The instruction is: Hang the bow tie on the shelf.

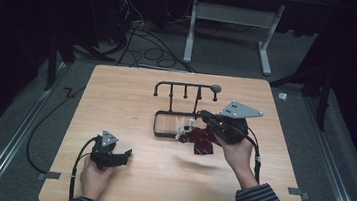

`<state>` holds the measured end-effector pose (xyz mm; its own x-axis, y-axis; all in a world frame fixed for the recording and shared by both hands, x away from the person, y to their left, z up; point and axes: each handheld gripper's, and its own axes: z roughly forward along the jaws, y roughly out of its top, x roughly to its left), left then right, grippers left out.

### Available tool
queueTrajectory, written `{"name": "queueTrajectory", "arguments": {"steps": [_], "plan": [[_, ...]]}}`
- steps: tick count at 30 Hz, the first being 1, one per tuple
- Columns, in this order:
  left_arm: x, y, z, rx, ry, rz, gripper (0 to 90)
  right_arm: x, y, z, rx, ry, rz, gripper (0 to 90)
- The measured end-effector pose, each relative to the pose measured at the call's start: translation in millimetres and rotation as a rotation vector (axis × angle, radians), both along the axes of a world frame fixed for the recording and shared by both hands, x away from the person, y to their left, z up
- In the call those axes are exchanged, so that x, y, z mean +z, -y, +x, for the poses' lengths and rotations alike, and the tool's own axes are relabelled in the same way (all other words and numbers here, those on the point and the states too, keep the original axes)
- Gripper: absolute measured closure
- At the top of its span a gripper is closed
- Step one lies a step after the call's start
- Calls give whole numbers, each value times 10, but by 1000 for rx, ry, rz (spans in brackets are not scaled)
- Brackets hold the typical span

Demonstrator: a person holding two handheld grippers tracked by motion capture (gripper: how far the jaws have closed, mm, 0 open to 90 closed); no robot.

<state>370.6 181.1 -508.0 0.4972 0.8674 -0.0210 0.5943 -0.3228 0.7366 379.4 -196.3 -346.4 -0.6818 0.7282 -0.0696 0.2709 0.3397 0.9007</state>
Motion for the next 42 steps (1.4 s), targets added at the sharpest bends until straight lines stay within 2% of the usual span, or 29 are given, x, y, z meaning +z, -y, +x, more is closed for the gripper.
{"name": "queueTrajectory", "arguments": {"steps": [2,18,22,31,42], "plan": [[0,0,0,0,0,0,219,5,-23,23,1,-7,9,900],[0,0,0,0,0,1,218,74,-220,233,10,-5,-23,900],[1,0,0,0,-1,2,217,63,-231,306,4,-27,-14,900],[1,0,0,0,-1,1,217,103,-299,409,2,-21,-11,900],[0,-1,1,-1,0,2,217,102,-367,552,-6,-45,2,900]]}}
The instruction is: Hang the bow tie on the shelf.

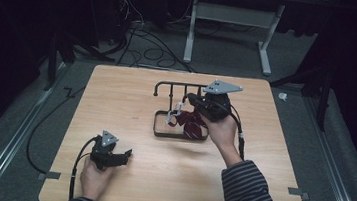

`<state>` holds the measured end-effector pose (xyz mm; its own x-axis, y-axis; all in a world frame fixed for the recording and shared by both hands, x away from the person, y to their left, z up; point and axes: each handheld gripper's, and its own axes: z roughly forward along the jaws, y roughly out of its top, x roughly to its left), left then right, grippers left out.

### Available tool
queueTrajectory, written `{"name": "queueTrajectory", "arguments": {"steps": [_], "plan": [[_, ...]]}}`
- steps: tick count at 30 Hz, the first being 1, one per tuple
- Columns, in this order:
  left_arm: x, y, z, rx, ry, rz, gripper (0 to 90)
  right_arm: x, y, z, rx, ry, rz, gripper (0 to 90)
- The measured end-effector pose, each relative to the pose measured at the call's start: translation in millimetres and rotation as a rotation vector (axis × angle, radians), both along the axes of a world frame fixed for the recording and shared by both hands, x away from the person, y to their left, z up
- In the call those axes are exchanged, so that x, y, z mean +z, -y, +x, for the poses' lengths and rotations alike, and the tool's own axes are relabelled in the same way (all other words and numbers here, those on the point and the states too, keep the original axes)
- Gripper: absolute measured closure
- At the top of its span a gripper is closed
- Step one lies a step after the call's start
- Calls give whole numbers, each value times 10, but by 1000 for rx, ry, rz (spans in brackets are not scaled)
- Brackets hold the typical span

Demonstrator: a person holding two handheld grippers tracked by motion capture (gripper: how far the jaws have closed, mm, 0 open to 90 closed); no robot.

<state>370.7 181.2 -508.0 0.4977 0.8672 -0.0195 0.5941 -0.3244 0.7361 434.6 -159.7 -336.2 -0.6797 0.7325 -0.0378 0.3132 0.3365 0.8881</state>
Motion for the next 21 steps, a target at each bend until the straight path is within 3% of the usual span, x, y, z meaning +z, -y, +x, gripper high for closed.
{"name": "queueTrajectory", "arguments": {"steps": [21], "plan": [[0,0,-1,0,-1,1,217,-8,-64,187,-32,-8,-6,900]]}}
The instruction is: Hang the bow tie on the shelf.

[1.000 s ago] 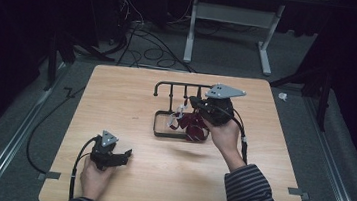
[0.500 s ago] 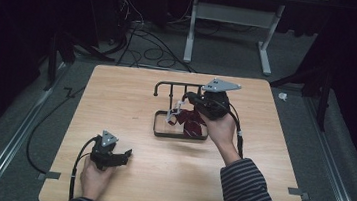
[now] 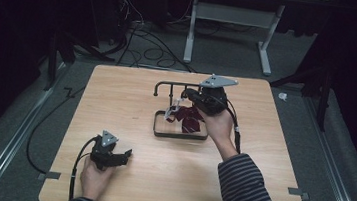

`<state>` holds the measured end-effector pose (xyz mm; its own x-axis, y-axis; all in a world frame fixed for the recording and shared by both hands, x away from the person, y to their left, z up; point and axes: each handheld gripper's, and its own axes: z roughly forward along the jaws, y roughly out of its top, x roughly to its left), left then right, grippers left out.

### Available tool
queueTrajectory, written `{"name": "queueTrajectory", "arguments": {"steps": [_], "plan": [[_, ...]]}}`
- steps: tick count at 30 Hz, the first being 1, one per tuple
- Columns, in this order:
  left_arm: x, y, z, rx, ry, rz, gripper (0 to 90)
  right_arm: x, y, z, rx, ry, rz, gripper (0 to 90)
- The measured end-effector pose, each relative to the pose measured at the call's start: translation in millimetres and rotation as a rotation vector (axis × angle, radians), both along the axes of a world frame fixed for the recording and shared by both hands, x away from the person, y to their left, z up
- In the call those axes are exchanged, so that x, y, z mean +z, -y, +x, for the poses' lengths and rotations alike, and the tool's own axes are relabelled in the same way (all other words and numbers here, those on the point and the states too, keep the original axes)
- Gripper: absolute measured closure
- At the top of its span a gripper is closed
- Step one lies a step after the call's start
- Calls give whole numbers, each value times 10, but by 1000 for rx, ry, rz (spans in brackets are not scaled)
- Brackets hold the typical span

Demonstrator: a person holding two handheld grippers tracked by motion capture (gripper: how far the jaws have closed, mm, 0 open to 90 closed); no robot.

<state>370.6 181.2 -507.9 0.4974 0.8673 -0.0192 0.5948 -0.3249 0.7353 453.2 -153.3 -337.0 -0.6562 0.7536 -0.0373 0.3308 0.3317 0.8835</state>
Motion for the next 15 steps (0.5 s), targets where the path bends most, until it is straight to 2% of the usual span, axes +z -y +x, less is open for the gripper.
{"name": "queueTrajectory", "arguments": {"steps": [9,15], "plan": [[-1,0,0,0,1,-2,217,-31,20,88,-26,-12,-3,900],[0,0,0,0,0,-1,217,-75,45,149,-44,-37,4,900]]}}
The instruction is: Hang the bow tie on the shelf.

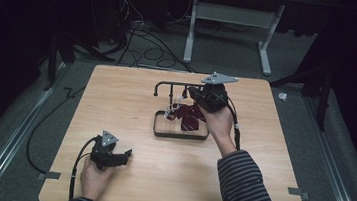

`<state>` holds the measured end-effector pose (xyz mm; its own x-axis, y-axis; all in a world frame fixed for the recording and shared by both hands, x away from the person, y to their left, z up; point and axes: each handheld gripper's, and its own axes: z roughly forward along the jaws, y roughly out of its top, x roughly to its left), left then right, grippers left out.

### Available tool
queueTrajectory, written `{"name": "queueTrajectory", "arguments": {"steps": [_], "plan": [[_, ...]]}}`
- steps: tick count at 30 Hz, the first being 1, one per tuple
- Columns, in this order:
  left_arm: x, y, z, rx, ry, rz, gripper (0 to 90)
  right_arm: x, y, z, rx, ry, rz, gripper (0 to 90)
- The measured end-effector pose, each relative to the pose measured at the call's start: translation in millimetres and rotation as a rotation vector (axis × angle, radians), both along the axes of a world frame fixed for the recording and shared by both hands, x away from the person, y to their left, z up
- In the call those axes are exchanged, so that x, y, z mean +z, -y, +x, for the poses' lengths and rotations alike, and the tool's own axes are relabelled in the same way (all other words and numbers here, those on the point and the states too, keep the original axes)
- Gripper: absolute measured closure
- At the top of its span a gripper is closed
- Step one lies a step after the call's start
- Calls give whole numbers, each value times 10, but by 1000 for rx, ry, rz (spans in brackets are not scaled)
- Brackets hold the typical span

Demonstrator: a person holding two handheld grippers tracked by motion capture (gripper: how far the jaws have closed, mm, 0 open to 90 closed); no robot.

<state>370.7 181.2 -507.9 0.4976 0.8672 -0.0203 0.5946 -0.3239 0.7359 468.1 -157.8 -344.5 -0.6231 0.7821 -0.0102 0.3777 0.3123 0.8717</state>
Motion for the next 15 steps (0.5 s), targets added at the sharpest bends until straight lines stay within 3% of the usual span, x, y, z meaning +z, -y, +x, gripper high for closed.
{"name": "queueTrajectory", "arguments": {"steps": [15], "plan": [[1,0,0,0,0,1,217,-4,18,3,-3,-8,4,861]]}}
